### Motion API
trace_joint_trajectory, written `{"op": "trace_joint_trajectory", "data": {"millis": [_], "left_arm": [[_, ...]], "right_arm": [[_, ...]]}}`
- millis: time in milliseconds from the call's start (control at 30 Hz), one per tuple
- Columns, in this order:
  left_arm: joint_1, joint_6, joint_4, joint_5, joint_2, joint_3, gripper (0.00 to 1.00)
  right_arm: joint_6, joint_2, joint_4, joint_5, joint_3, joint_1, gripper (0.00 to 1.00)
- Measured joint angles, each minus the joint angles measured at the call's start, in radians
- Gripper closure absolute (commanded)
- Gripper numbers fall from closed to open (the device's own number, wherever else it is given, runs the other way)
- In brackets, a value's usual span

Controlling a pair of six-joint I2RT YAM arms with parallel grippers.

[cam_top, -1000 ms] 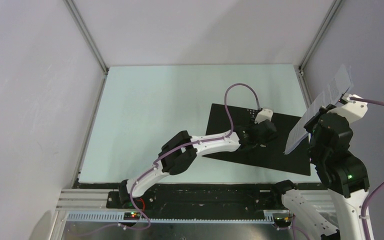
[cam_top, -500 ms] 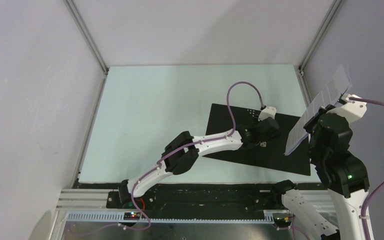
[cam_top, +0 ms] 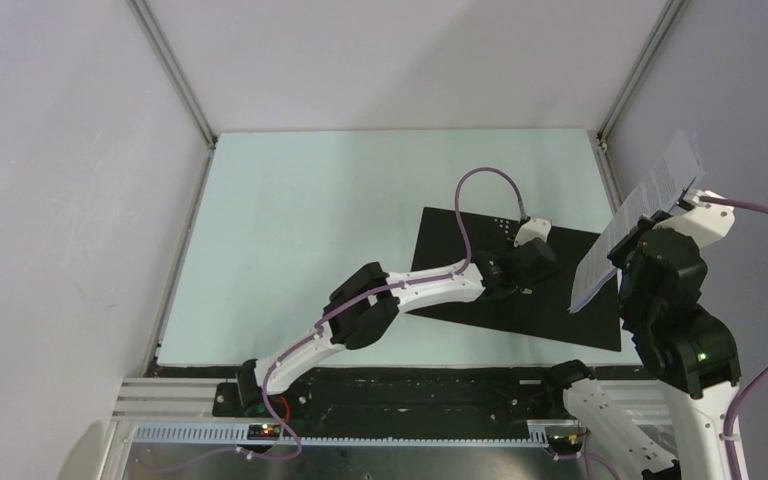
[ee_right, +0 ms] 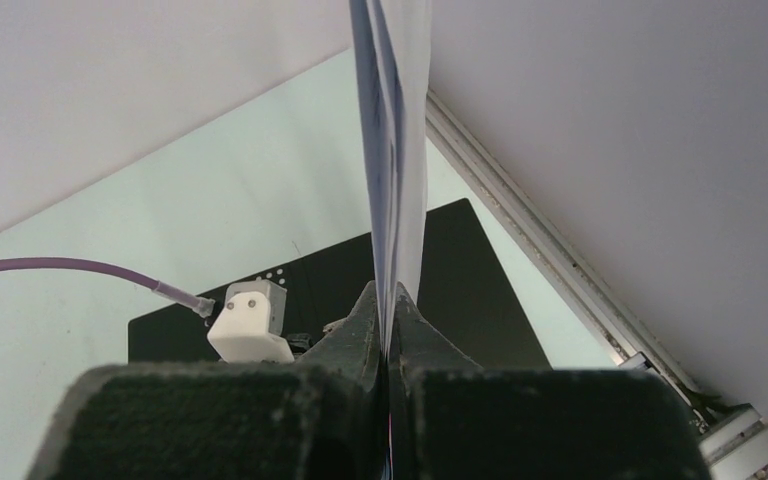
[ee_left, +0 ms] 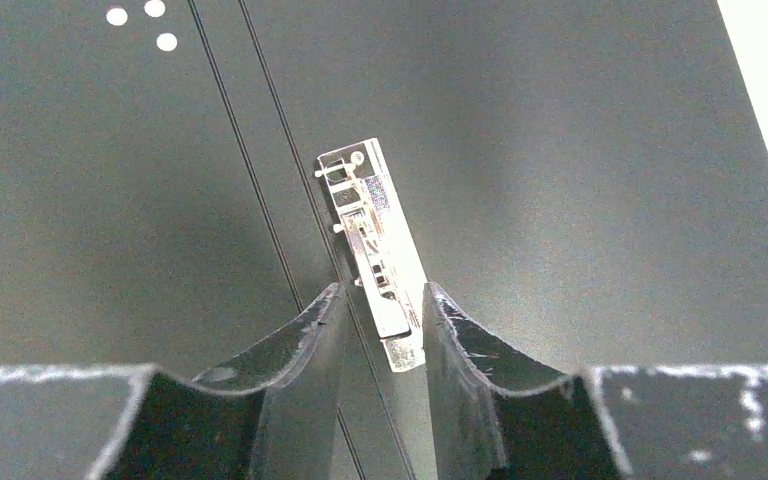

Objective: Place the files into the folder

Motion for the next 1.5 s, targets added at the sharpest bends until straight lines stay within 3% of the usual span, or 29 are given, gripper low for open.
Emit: {"op": "trace_joint_trajectory", "data": {"millis": [233,300,500,633,833,1033,1333,1433,1500], "left_arm": [[0.0,0.001,0.0,0.005,0.0,0.0,0.65],[0.001,0.002,0.0,0.006,0.0,0.0,0.69],[0.007,0.02,-0.005,0.002,0.0,0.0,0.98],[0.008,0.009,0.018,-0.035,-0.019,-0.045,1.0],[0.011,-0.05,0.024,-0.203,-0.208,-0.34,1.0],[0.067,-0.137,-0.014,-0.306,-0.485,-0.708,1.0],[0.154,-0.153,-0.031,-0.246,-0.801,-1.049,1.0],[0.171,-0.16,-0.058,-0.209,-0.851,-1.099,1.0],[0.178,-0.16,-0.072,-0.187,-0.855,-1.106,0.94]], "right_arm": [[0.0,-0.003,-0.008,-0.001,0.016,0.0,1.0],[0.0,-0.004,-0.009,-0.001,0.019,0.0,1.0],[0.0,-0.004,-0.017,-0.002,0.019,0.0,1.0],[0.0,-0.002,-0.021,-0.011,0.019,0.0,1.0],[0.0,0.024,-0.021,-0.086,0.019,0.0,1.0],[0.011,0.092,0.02,-0.32,-0.014,0.011,1.0],[0.092,0.221,0.109,-0.671,-0.088,0.095,1.0],[0.117,0.277,0.151,-0.77,-0.101,0.114,1.0],[0.13,0.311,0.183,-0.822,-0.117,0.124,1.0]]}}
